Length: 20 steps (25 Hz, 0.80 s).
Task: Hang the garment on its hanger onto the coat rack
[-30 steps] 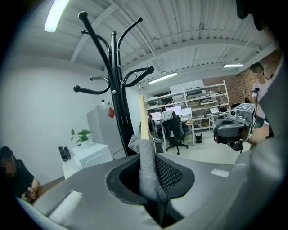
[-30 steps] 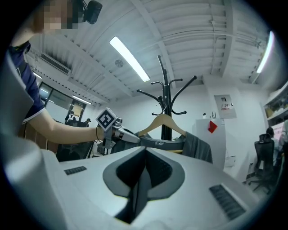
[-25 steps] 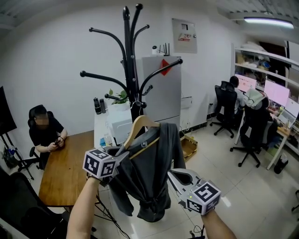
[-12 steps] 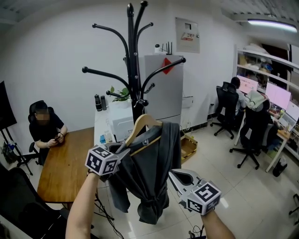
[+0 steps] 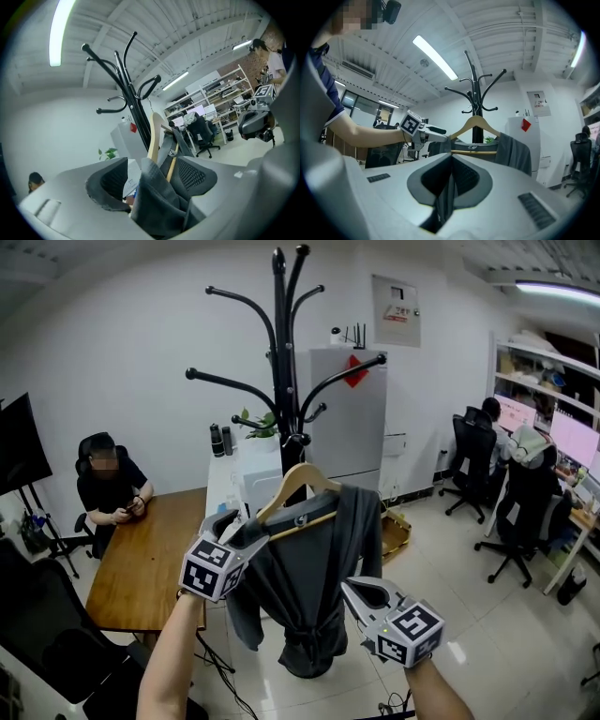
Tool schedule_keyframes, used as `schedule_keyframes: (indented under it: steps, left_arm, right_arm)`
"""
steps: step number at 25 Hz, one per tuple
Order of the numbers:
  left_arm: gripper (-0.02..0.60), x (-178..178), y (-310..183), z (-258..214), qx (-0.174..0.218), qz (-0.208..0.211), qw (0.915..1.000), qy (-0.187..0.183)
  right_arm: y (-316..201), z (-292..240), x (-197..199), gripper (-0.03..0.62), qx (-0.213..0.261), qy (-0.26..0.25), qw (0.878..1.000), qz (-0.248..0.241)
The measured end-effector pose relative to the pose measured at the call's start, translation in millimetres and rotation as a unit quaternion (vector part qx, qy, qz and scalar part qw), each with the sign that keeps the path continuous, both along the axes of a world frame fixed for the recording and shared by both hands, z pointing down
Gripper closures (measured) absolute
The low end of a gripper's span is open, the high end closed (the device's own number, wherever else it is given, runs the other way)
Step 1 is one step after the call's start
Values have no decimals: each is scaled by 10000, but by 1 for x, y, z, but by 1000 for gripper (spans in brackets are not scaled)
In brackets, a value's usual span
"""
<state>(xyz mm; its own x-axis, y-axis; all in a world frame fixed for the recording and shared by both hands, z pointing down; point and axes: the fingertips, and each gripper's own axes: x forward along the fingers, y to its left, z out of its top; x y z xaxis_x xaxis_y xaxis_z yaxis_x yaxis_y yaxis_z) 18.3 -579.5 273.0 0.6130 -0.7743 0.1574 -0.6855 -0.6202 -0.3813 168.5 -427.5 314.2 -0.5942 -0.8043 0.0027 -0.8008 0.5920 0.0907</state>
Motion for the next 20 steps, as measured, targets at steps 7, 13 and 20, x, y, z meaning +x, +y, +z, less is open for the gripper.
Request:
schedule_keyframes:
  steps: [7, 13, 20]
  left_arm:
    - [375, 16, 84, 11, 200, -183, 9968, 750]
    - [574, 29, 127, 35, -392, -348, 9816, 1835]
    - [574, 46, 145, 71, -920, -453, 9711, 2156]
  right_arm:
    - [-3, 11, 1, 591, -147, -107, 9997, -141]
    - [1, 22, 13, 591, -285, -212, 9992, -199]
    - [7, 35, 8, 591, -415, -190, 9981, -425]
